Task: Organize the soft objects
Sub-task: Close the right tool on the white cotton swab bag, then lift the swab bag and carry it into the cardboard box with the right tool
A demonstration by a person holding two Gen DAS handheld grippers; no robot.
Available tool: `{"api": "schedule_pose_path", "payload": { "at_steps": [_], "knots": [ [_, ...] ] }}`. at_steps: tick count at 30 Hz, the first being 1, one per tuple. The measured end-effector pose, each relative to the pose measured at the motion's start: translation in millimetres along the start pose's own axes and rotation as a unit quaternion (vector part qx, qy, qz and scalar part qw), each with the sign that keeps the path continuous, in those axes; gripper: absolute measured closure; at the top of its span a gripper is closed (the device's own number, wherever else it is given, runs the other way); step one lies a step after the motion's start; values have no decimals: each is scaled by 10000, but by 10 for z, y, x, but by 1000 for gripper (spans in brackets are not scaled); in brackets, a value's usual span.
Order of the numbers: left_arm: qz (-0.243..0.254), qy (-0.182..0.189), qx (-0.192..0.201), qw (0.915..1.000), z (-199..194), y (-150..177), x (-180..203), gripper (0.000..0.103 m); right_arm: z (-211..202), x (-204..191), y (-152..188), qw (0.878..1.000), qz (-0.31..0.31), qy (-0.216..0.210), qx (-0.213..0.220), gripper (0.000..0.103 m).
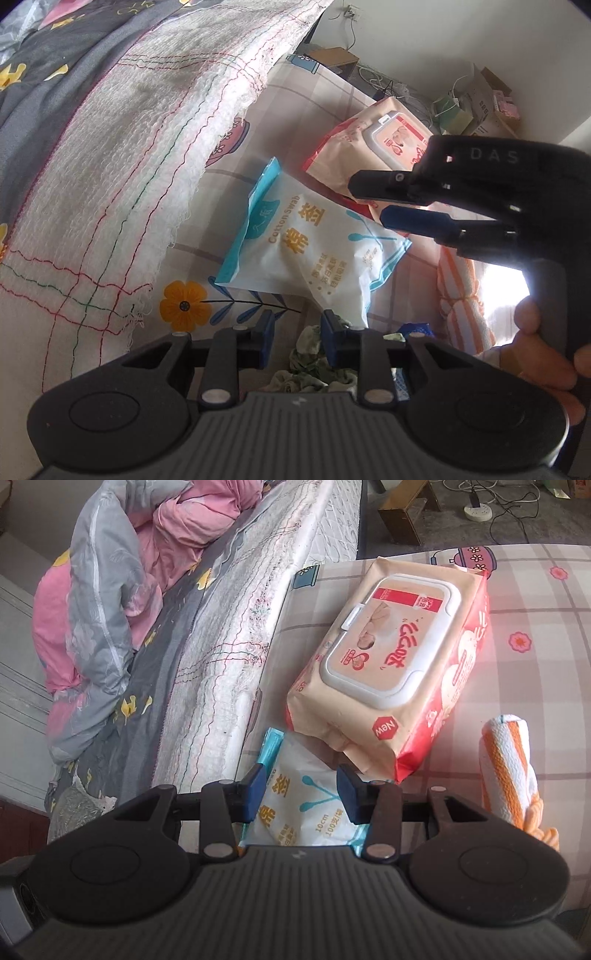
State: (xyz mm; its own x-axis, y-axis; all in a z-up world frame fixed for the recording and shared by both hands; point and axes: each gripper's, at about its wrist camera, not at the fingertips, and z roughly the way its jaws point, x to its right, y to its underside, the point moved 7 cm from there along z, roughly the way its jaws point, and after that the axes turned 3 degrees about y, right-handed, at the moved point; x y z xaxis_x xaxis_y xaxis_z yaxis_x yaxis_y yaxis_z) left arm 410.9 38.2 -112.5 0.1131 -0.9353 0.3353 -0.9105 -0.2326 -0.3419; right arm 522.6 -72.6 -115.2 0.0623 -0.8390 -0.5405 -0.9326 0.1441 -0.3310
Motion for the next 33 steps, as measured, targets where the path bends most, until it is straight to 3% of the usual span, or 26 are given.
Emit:
{"api": "schedule_pose_path", "payload": {
  "at_steps": [4, 9, 18, 23, 25, 28, 33],
  "knots": [
    [-24, 83, 23, 10000, -34, -18, -39, 73, 124, 11, 29, 9999, -108, 79, -82, 59],
    [47, 176, 139, 9997, -104, -44, -19, 51, 192, 83, 156, 9986, -5, 193, -495, 57],
    [-256, 343, -157, 9990, 139, -118, -21, 45, 330, -5, 91, 9979, -179, -17, -623, 38],
    [-362, 370, -130, 9986, 228, -150, -35, 49, 484, -40, 181, 9954, -309, -156, -893, 36],
    [-306, 207, -45, 9993, 226, -166, -38, 55, 483, -66, 219, 9947, -405, -217, -918, 57],
    [-168, 202, 110, 9996, 155, -181, -10, 61, 410, -102, 218, 9947, -582, -237, -813, 69],
    [-44, 260, 300, 9992, -43, -214, 72, 65, 216, -157, 177, 9951, -599, -392, -687, 74]
  ]
}}
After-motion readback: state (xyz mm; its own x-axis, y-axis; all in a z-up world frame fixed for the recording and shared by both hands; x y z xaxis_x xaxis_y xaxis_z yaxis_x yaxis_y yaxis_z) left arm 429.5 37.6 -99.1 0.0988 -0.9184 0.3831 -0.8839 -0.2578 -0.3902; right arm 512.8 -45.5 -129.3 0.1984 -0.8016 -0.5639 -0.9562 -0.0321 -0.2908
